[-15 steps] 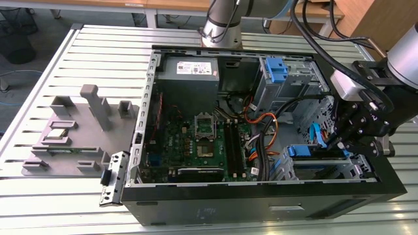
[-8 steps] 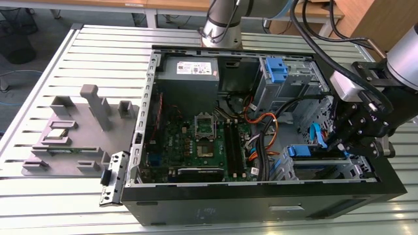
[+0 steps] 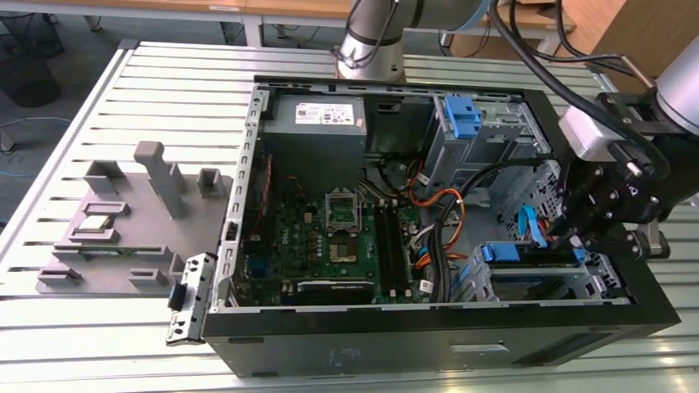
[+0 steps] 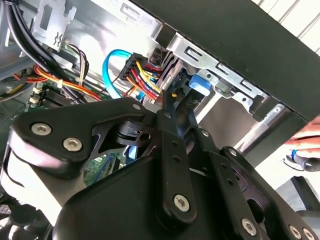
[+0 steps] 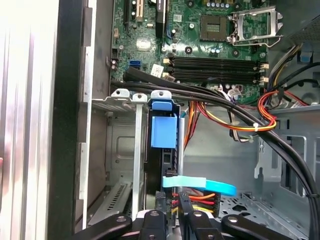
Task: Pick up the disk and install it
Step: 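Insert the second disk wire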
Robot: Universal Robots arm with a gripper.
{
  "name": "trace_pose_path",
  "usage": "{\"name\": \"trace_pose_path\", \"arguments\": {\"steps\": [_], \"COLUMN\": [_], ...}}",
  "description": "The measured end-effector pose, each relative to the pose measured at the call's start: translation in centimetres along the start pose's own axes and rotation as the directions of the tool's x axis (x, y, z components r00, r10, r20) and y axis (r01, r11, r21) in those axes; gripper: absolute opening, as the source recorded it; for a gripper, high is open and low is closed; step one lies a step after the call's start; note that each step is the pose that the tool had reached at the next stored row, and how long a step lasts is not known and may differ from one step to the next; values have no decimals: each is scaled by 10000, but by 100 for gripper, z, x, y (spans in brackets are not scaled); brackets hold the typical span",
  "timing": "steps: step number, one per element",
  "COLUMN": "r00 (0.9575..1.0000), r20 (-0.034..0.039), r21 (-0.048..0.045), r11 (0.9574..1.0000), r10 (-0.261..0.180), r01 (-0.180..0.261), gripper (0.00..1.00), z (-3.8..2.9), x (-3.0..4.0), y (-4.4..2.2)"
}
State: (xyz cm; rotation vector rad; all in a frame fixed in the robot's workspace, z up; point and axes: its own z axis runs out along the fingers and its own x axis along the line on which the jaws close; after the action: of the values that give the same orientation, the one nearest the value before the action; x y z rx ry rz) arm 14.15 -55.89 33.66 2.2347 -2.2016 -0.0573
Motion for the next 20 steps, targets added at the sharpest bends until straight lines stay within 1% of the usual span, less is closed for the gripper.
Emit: {"name": "trace_pose_path", "arguments": {"steps": [8,10,15,20], "r00": [10000,10000,10000,10000], "r20": [0,-1,1,6], "r21": [0,0,0,7], "r11": [10000,10000,10000,10000], "r10": [0,0,-1,-1], "r01": [0,0,1,1], "gripper": [24,24,24,24], "z": [-173,-202,-205,-204], "x": [-4,-5,-5,-5], "y": [5,6,6,32]}}
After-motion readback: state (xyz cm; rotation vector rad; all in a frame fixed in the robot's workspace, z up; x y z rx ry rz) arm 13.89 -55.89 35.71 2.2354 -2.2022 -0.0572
